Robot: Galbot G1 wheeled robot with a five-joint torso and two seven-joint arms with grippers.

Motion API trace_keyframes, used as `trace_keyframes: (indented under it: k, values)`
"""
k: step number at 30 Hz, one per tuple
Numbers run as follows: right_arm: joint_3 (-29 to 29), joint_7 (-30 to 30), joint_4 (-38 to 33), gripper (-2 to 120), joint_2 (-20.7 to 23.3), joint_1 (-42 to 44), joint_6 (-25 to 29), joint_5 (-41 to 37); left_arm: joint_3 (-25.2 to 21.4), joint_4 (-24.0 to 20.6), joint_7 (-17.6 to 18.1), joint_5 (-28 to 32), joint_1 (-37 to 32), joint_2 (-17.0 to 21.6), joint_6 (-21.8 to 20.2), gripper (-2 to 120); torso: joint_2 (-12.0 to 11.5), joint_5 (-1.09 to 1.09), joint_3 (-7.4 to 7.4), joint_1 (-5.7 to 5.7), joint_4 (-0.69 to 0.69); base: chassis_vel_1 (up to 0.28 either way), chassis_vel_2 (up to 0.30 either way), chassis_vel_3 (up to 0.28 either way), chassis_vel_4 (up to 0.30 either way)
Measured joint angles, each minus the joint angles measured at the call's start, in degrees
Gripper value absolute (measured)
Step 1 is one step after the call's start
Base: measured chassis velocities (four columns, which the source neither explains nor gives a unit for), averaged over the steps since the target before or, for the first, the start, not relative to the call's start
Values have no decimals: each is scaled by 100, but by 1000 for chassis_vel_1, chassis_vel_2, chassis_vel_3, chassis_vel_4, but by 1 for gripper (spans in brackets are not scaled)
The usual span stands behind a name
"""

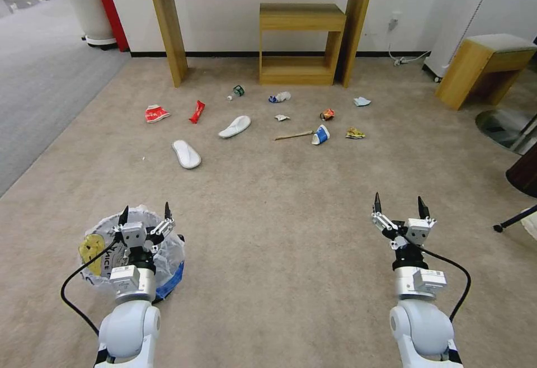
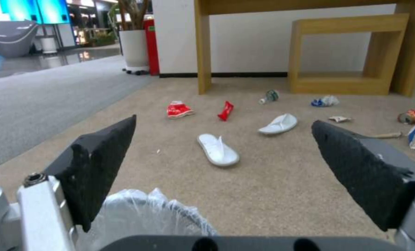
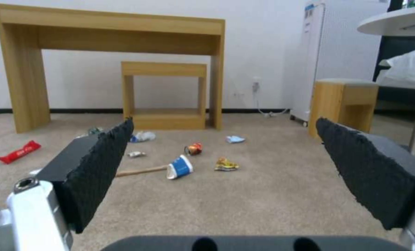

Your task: Pick up the trash bin and place the garbage on the floor into it.

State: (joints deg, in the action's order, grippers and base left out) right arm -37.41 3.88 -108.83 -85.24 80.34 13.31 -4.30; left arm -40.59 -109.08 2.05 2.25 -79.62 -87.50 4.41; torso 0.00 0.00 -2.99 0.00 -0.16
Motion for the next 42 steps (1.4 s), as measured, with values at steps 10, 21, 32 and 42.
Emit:
trace_keyframes:
  k: [10, 21, 32, 42]
  values:
    - [-9, 35, 10, 100, -24, 9, 91, -5, 2, 2, -2, -18, -14, -3, 39, 100, 0, 0, 0, 0, 0, 0, 0, 0, 0]
    - [-7, 22, -29, 100, -33, 13, 48, -2, 1, 15, -4, -26, -15, -11, 44, 100, 0, 0, 0, 0, 0, 0, 0, 0, 0]
    - [-31, 17, -22, 100, -27, -51, -34, 18, 0, 55, -5, -43, 15, -29, 50, 100, 0, 0, 0, 0, 0, 0, 0, 0, 0]
    - [-48, 7, 37, 100, -13, -98, -50, 26, 3, 107, -9, -46, 67, -29, 51, 100, 0, 0, 0, 0, 0, 18, 16, -17, -23]
